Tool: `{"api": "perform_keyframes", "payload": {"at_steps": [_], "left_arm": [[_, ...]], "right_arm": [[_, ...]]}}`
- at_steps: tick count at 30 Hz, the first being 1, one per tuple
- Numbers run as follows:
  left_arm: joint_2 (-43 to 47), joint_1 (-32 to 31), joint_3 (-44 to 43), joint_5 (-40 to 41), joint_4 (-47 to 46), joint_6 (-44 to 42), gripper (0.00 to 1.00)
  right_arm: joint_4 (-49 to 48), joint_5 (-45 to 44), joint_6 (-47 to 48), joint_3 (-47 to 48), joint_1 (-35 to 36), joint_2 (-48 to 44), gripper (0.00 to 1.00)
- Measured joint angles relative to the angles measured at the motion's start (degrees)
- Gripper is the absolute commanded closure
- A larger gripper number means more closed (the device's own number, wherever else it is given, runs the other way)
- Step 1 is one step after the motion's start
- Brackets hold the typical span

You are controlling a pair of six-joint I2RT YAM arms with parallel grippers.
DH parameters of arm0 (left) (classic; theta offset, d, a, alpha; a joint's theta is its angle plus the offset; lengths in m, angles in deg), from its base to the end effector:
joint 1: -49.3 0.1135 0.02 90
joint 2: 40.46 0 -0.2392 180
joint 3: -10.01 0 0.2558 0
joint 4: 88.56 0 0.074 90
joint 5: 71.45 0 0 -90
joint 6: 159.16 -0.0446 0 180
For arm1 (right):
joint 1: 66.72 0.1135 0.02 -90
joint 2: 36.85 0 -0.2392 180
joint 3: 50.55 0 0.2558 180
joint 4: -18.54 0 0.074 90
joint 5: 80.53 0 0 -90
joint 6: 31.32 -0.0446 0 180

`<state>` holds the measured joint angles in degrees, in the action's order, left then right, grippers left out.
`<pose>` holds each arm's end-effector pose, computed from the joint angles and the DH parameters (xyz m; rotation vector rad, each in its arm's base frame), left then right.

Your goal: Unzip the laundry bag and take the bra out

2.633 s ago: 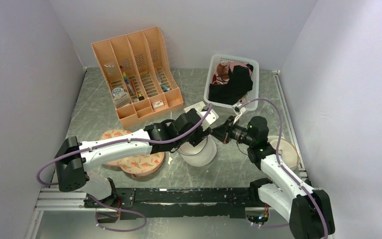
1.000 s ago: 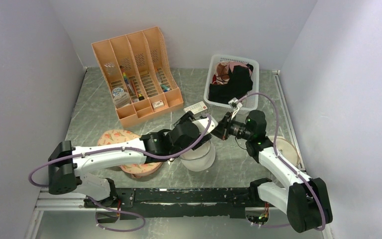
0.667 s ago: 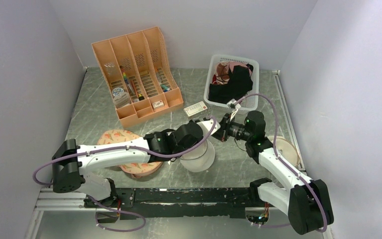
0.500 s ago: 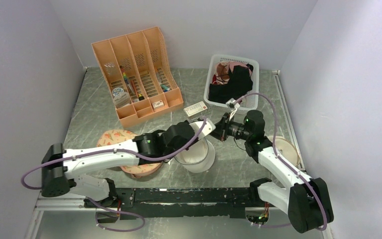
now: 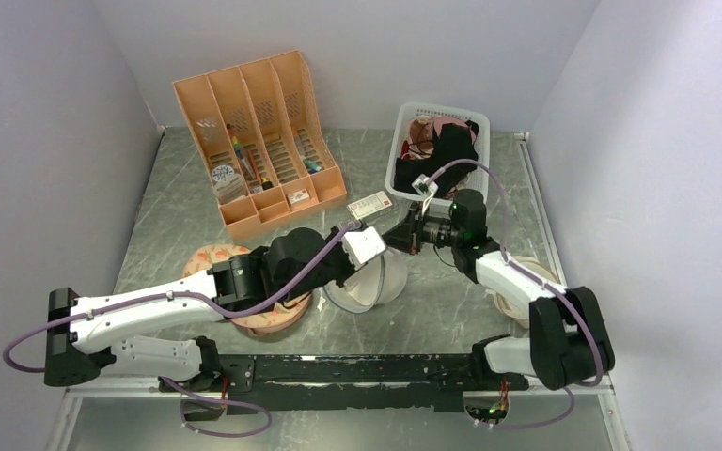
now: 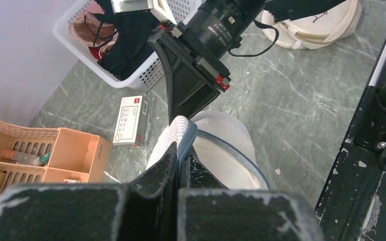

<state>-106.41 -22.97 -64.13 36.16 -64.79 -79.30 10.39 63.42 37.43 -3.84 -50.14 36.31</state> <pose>0.1005 -0.2702 0.3371 1.0514 1.5299 -0.4777 0.2532 0.1130 0.1970 -0.6042 1.8755 1.3236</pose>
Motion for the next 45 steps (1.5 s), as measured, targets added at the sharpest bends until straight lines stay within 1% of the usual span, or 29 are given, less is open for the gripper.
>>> {"api": "perform_keyframes", "payload": {"at_steps": [3,6,8,11,14,16,19,21,23,27,29,31,35,38,40,42,45], "left_arm": [[0.2,0.0,0.0,-0.2,-0.1,0.0,0.93],[-1.0,0.0,0.0,1.6,-0.1,0.0,0.93],[-2.3,-0.1,0.0,3.4,-0.1,-0.1,0.93],[-3.8,-0.1,0.0,5.2,0.0,-0.5,0.93],[-4.0,-0.1,0.0,5.8,-0.1,-1.0,0.93],[-4.0,-0.1,0.0,6.3,-0.3,-1.3,0.93],[-4.0,-0.1,1.1,6.8,-2.3,-2.2,0.93],[-4.0,-0.1,3.5,6.7,-5.3,-3.7,0.93],[-4.0,-0.1,8.2,6.0,-10.0,-6.0,0.93],[-3.8,-0.1,17.7,3.2,-16.6,-11.2,0.93],[-2.9,-0.1,21.5,1.6,-19.5,-13.8,0.93],[-1.4,-0.1,23.6,0.5,-21.8,-15.5,0.93],[3.3,-0.1,26.3,-1.9,-27.7,-18.7,0.93],[5.5,-0.1,27.6,-2.8,-31.3,-19.9,0.93],[6.8,-0.1,29.0,-2.9,-33.2,-20.4,0.93],[8.0,-0.1,29.9,-2.9,-34.4,-20.8,0.93],[8.7,-0.1,30.3,-3.1,-35.7,-21.2,0.93]], "right_arm": [[-1.1,1.6,-0.1,1.0,0.0,2.1,1.0],[0.3,-1.0,-0.3,1.2,0.0,0.9,1.0],[2.3,-4.2,-0.3,1.1,-0.1,-2.0,0.95],[2.8,-7.1,0.0,-0.7,-0.9,-7.9,0.92],[0.9,-7.3,-0.8,-4.7,-2.1,-12.6,0.8],[-1.1,-6.2,-1.9,-7.3,-2.6,-12.9,0.8],[-4.2,-3.8,-4.6,-9.9,-2.6,-10.6,0.82],[-7.3,-2.7,-7.1,-11.1,-2.0,-8.7,0.82],[-11.2,-2.3,-10.2,-12.6,0.0,-7.1,0.83],[-17.2,-3.5,-15.4,-14.6,8.9,-6.8,0.83],[-19.6,-3.8,-17.5,-15.6,12.2,-7.7,0.8],[-20.7,-5.3,-18.8,-17.5,12.5,-10.7,0.76],[-16.2,-9.0,-17.6,-18.4,8.2,-17.1,0.76],[-13.6,-9.6,-17.0,-18.2,0.9,-18.3,0.75],[-14.2,-8.3,-17.7,-18.2,-4.8,-17.4,0.72],[-16.5,-6.3,-18.8,-18.2,-8.8,-15.2,0.68],[-20.2,-3.3,-19.7,-18.2,-9.9,-11.1,0.57]]}}
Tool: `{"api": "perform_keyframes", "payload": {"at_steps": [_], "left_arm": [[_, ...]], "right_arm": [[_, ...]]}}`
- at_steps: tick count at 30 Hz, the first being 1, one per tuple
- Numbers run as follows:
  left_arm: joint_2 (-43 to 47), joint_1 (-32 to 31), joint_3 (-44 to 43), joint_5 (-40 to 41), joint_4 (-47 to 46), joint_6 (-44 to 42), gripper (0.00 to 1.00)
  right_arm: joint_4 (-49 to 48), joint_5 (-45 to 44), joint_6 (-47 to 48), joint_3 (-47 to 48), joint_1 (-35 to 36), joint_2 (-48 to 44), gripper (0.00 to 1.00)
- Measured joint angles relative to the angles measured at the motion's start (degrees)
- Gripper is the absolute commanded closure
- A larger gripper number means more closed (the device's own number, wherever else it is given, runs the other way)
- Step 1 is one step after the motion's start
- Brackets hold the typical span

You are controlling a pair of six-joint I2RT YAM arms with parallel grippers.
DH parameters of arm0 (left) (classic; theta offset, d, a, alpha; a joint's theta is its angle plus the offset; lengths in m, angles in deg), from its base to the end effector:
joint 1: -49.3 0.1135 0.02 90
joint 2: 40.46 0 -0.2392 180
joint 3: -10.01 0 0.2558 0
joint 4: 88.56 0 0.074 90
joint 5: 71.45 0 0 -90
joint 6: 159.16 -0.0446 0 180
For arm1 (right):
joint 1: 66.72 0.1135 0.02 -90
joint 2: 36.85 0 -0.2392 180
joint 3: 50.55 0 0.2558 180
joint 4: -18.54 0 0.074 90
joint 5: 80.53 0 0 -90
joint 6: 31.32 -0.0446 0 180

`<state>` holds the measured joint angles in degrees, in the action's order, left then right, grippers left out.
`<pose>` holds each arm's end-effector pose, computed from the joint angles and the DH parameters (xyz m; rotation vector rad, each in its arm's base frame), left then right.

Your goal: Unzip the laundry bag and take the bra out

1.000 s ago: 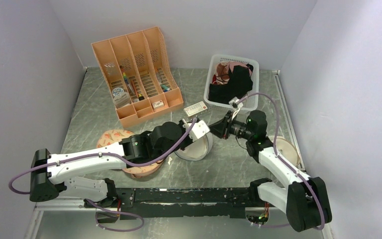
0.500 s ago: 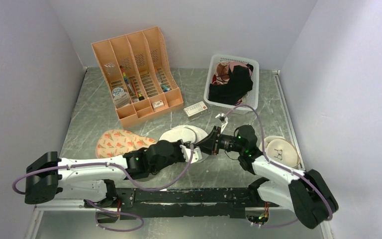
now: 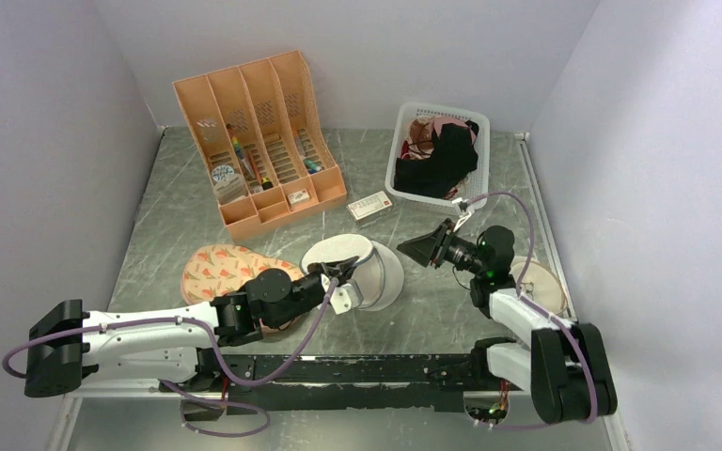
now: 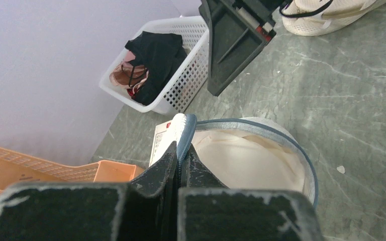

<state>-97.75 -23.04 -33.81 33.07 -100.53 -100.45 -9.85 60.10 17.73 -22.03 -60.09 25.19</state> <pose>0.0885 -0.2412 0.2521 1.1315 1.1418 -0.3545 0.2175 0.0600 0.1744 -0.1966 1.8022 1.3339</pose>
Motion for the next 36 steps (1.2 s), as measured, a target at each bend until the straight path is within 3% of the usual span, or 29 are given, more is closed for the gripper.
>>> {"api": "perform_keyframes", "payload": {"at_steps": [3,6,10,15,23,29,33,36], "left_arm": [[0.0,0.0,0.0,-0.9,-0.7,0.0,0.93],[-0.1,0.0,0.0,-2.2,-0.8,0.0,0.93],[-0.1,0.0,0.0,-4.0,-0.8,0.3,0.93],[-0.1,0.0,0.0,-5.4,-0.8,0.7,0.93],[0.2,0.0,0.0,-6.0,-0.7,1.3,0.93],[0.3,0.0,0.0,-6.2,-0.7,1.7,0.93],[0.5,0.0,0.0,-6.4,-0.7,1.8,0.93],[0.5,0.0,0.0,-6.6,-0.7,1.8,0.93]], "right_arm": [[-4.5,3.0,-0.6,0.2,-0.1,4.4,0.54],[-12.9,7.3,-3.0,0.7,0.1,10.1,0.61],[-31.3,12.9,-11.1,2.2,0.9,18.1,0.61],[-42.9,16.5,-19.6,5.6,3.5,26.0,0.58],[-45.2,18.6,-20.0,6.1,5.9,27.0,0.53],[-44.7,18.8,-16.5,4.8,7.4,23.5,0.73],[-39.0,17.9,-10.1,4.7,9.5,18.5,0.73],[-31.3,17.2,-4.3,4.7,9.9,14.0,0.68]]}}
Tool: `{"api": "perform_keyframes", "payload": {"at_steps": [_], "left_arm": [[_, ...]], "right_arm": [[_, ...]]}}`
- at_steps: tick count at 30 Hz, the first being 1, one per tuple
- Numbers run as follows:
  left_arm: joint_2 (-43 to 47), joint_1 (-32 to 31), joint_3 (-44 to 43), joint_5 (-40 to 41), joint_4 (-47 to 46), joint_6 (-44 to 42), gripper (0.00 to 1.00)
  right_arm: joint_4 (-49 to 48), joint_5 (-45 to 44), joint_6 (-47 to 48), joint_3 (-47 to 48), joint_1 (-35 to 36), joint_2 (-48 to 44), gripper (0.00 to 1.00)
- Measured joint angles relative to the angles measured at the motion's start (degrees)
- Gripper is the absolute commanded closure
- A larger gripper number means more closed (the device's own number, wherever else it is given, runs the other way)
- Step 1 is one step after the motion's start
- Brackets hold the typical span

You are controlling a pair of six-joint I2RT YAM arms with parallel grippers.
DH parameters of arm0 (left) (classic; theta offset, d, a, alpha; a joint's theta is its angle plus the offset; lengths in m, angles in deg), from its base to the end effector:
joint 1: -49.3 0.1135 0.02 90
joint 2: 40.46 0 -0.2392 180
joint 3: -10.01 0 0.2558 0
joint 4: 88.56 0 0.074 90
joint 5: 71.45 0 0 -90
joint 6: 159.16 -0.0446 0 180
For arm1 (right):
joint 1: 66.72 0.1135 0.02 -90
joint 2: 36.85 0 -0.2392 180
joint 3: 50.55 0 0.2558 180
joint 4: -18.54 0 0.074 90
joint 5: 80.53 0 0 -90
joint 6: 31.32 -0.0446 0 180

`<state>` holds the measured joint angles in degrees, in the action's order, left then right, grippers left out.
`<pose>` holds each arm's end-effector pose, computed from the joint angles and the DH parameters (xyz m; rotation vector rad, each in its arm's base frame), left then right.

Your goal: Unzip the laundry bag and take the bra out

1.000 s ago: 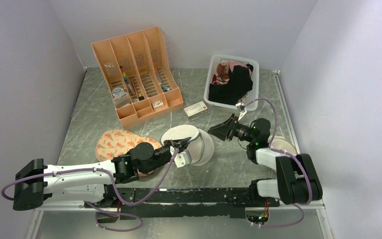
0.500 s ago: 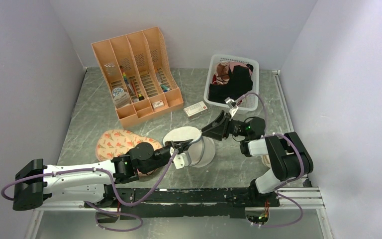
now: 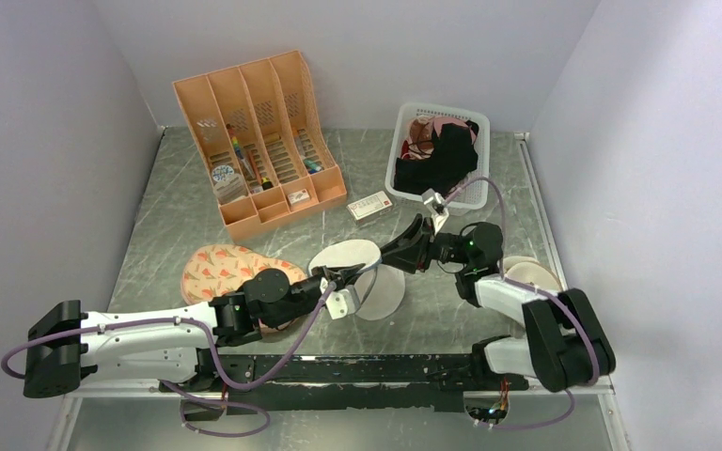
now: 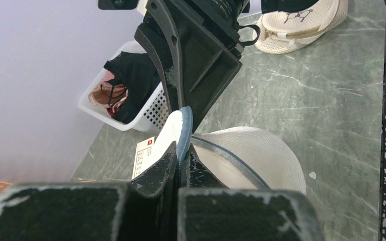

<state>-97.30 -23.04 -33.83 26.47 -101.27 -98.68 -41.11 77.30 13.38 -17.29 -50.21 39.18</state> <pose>0.0837 -0.2426 0.2556 1.1669 1.0886 -0.4756 0.2154 0.1069 0.1983 -0.7868 1.4923 1.5866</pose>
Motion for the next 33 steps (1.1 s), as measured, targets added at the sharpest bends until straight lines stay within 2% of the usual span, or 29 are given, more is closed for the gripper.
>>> {"api": "perform_keyframes", "payload": {"at_steps": [2,6,9,13,17,24,33], "left_arm": [[0.0,0.0,0.0,-0.2,0.0,0.1,0.93],[0.2,0.0,0.0,-0.3,0.3,0.3,0.93],[0.2,0.0,0.0,-0.2,0.4,0.3,0.93],[0.4,0.0,0.0,-0.3,1.2,0.4,0.93],[0.5,0.0,0.0,-0.2,1.8,0.4,0.93],[0.7,0.0,0.0,-0.3,1.9,0.4,0.93],[1.2,0.0,0.0,-0.4,1.8,0.4,0.93]], "right_arm": [[6.7,-0.9,4.6,0.1,0.3,-3.1,0.67],[14.3,-2.4,10.0,0.2,0.8,-5.6,0.7],[16.8,-2.5,11.5,0.2,0.8,-5.4,0.76],[16.8,-2.5,11.8,0.2,0.9,-4.0,0.77],[16.4,-2.4,11.6,0.2,0.9,-2.9,0.86],[18.4,-3.2,11.7,0.2,1.0,-5.6,0.75],[20.0,-2.5,11.1,0.0,1.0,-7.1,0.71]]}}
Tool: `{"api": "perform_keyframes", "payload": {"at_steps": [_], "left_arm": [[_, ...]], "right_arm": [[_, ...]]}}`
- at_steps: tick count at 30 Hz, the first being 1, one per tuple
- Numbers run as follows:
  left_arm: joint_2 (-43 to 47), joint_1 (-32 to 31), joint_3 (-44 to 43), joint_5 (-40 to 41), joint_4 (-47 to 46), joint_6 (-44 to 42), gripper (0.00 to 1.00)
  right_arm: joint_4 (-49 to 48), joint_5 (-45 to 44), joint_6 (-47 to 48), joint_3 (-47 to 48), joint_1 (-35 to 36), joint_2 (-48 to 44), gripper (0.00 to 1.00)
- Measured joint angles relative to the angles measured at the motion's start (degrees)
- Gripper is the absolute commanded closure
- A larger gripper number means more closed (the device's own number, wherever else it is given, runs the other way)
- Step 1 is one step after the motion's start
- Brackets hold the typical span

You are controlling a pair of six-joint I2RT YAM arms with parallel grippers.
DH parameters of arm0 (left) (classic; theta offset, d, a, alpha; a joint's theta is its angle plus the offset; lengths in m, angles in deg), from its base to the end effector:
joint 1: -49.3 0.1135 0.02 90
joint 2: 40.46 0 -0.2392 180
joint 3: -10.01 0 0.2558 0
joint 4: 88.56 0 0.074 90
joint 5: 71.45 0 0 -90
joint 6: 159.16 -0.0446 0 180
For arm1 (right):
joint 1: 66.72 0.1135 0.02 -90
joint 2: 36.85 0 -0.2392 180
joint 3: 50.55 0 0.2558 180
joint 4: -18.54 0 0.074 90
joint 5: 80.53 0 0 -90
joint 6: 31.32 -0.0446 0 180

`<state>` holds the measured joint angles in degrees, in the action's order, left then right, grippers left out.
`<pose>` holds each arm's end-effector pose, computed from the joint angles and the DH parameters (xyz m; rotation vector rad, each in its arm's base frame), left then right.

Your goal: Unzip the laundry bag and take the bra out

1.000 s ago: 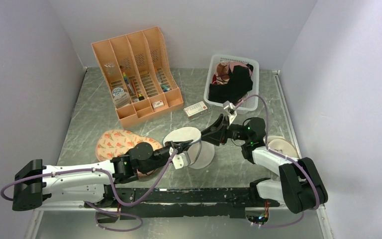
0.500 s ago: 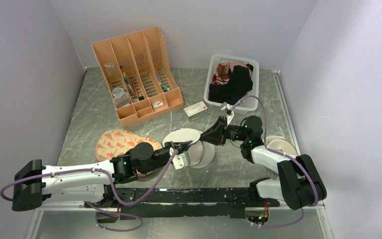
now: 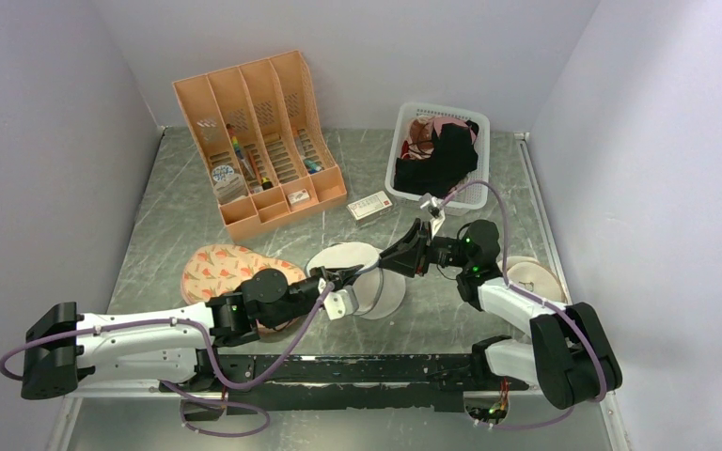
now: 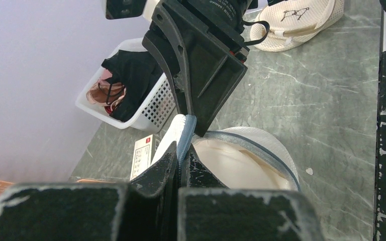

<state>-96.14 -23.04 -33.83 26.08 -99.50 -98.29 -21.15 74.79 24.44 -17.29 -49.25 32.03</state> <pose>0.0825 -0.2400 0.2567 1.1761 1.0956 -0.4832 0.2112 0.1089 0.1942 -0.7788 1.5861 1.5212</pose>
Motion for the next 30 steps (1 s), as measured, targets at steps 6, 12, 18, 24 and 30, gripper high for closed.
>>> {"api": "perform_keyframes", "payload": {"at_steps": [6,12,18,24,30], "left_arm": [[0.4,0.0,0.0,-0.3,0.1,0.0,0.93],[0.5,0.0,0.0,-0.5,0.3,0.0,0.93],[0.6,0.0,0.0,-0.7,0.3,0.0,0.93],[0.6,0.0,-0.1,-0.9,0.3,0.0,0.93],[0.6,0.0,-0.1,-0.9,0.3,0.0,0.93]], "right_arm": [[0.5,0.1,-0.2,0.0,0.0,-0.8,0.76],[0.9,0.4,-0.7,0.0,0.0,-1.0,0.68],[3.8,0.3,0.7,0.0,-0.2,-3.2,0.72],[3.8,0.3,0.4,0.0,-0.4,-2.9,0.78],[3.8,0.5,0.3,-0.1,-0.7,-2.9,0.81]]}}
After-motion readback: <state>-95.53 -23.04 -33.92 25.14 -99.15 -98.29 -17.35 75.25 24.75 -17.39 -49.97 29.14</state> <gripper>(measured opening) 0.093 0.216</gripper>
